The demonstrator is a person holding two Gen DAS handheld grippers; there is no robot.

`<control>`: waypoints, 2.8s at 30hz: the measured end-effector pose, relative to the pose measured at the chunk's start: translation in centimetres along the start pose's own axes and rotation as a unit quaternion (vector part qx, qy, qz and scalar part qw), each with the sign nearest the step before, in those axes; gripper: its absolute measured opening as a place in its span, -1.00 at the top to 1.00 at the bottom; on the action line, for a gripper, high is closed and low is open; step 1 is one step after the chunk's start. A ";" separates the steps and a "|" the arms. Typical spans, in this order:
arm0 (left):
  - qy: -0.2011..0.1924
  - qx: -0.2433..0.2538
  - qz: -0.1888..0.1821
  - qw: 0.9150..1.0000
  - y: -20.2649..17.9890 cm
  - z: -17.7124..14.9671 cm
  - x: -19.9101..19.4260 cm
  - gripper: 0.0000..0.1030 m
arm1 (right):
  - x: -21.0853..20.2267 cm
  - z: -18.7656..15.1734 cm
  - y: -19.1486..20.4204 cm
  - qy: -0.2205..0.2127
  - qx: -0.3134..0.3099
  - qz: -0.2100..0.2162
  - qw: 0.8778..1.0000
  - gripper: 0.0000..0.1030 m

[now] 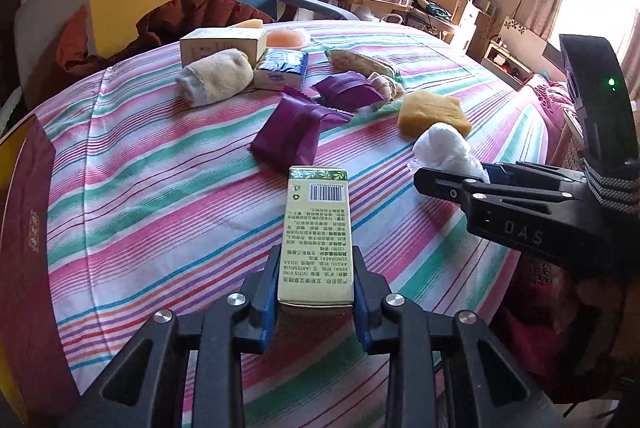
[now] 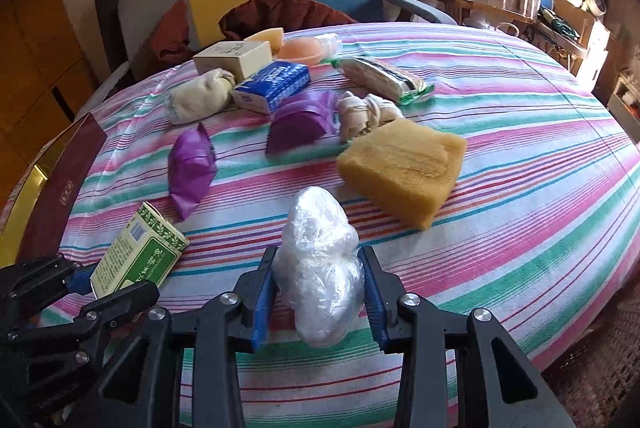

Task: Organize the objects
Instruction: 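Carry the green-white box with the left tool while the right tool carries the plastic bundle to the tray, then open the left tool over the tray while the right tool releases the plastic bundle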

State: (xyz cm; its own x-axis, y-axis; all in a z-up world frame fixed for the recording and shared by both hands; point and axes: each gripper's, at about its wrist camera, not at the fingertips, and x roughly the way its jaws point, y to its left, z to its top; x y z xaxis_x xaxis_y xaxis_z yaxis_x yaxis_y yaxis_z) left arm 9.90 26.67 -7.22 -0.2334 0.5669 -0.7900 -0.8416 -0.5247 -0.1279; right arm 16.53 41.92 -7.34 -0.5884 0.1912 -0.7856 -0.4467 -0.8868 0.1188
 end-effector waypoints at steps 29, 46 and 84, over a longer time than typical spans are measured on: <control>-0.063 -0.200 0.133 0.969 18.0 -4.4 -12.6 0.42 | -3.5 -0.2 13.2 -0.039 -0.129 0.103 0.985 0.23; 0.012 -0.286 0.243 0.927 28.3 -10.5 -14.5 0.42 | -5.7 1.2 23.7 -0.070 -0.209 0.181 0.959 0.23; -0.204 -0.464 0.243 0.827 30.8 -12.8 -25.5 0.16 | 3.1 -1.8 42.8 0.119 -0.278 0.292 0.907 -0.32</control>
State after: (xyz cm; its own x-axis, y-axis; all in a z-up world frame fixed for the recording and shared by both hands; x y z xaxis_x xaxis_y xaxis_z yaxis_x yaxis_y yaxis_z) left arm -3.79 -12.06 1.32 -0.7386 0.2128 -0.6397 0.0932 -0.9076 -0.4094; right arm -3.25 3.77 -5.75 -0.4238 -0.4177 -0.8037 0.3430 -0.8952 0.2844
